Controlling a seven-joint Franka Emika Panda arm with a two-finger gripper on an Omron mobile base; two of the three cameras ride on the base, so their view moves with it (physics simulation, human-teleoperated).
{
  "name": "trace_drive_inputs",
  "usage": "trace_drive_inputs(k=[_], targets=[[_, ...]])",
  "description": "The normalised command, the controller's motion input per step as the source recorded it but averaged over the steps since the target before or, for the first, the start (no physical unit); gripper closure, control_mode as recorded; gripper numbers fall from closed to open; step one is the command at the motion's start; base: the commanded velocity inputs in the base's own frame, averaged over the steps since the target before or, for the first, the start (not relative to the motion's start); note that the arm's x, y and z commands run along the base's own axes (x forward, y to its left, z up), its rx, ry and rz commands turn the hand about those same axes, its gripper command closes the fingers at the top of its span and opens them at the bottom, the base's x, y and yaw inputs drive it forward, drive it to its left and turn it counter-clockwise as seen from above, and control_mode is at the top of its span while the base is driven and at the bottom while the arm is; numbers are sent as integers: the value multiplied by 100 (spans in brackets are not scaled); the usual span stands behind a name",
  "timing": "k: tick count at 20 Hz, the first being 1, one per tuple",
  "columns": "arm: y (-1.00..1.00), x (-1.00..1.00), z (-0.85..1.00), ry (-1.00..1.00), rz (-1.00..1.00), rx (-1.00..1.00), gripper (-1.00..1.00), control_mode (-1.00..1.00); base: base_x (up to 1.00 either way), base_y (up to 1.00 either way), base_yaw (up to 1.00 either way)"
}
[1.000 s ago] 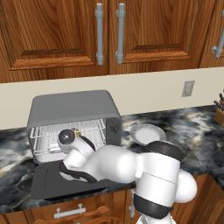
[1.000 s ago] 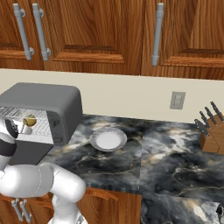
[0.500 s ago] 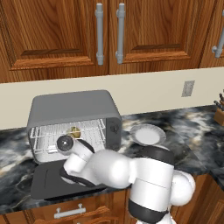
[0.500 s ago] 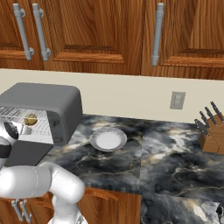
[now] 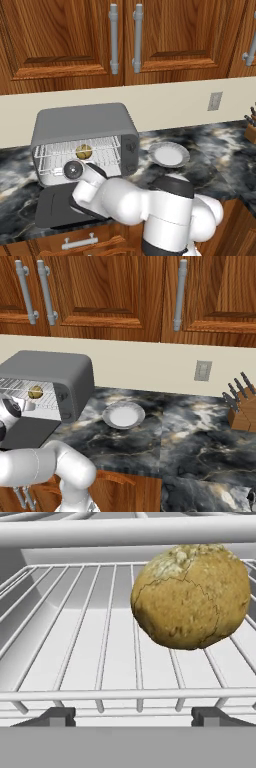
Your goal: Open the toaster oven door. Place the bread on the bottom rack in the toaster oven and place the chicken drumstick on the top rack.
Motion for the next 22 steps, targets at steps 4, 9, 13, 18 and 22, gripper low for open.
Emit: trace_drive_inputs(k=[4,9,13,18,22], targets=[[3,13,0,0,-1,0,-100,-100,0,0,0],[5,-17,9,3,-1,4,-100,-100,0,0,0],[3,-38,14,5,0,3,-100,-100,0,0,0],[0,-31,26,2,0,1,-100,-100,0,0,0],[-9,-30,34,0,-1,0,-100,-100,0,0,0]])
